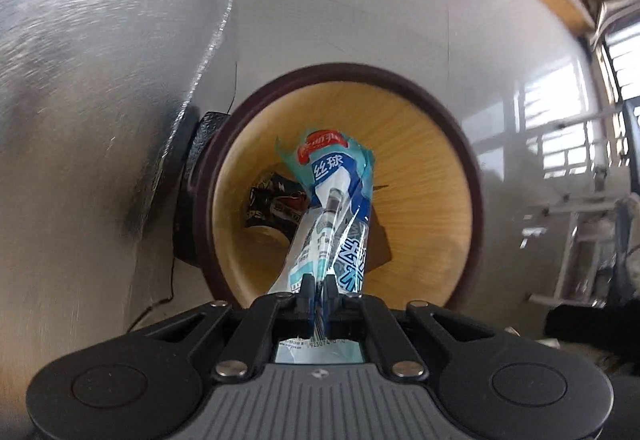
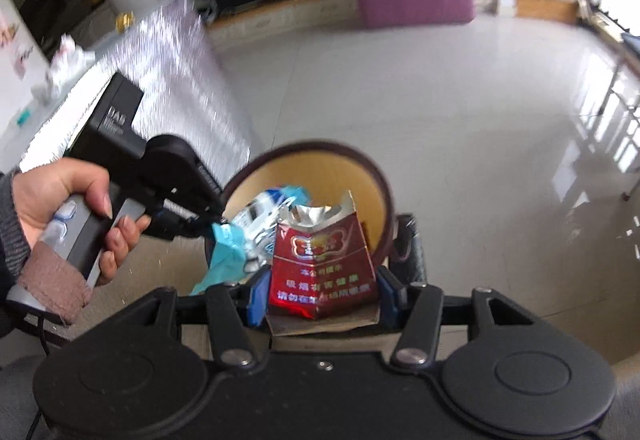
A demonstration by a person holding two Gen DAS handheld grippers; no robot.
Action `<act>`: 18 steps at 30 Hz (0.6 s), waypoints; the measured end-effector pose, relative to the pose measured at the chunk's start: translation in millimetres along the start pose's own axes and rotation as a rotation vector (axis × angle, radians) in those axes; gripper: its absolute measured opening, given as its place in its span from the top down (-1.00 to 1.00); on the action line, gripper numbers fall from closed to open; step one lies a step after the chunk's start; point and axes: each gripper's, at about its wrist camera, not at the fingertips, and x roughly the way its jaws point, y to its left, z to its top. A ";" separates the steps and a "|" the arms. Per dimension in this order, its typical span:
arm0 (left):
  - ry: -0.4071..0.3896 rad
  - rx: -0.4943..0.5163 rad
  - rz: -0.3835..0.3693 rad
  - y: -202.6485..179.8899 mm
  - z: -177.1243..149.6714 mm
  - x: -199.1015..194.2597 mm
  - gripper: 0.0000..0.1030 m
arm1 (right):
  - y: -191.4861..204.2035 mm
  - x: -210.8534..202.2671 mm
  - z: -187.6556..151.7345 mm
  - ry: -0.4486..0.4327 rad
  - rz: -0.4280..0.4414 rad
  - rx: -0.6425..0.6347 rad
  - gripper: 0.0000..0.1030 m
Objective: Collect trash
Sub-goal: 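Carry the wrapper with the left tool while the right tool carries the red pack to the wastebasket, then open the right tool to drop the red pack into the wastebasket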
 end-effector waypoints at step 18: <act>-0.027 0.266 0.098 -17.2 39.5 31.9 0.93 | 12.5 136.7 26.8 0.389 0.136 -0.177 -0.10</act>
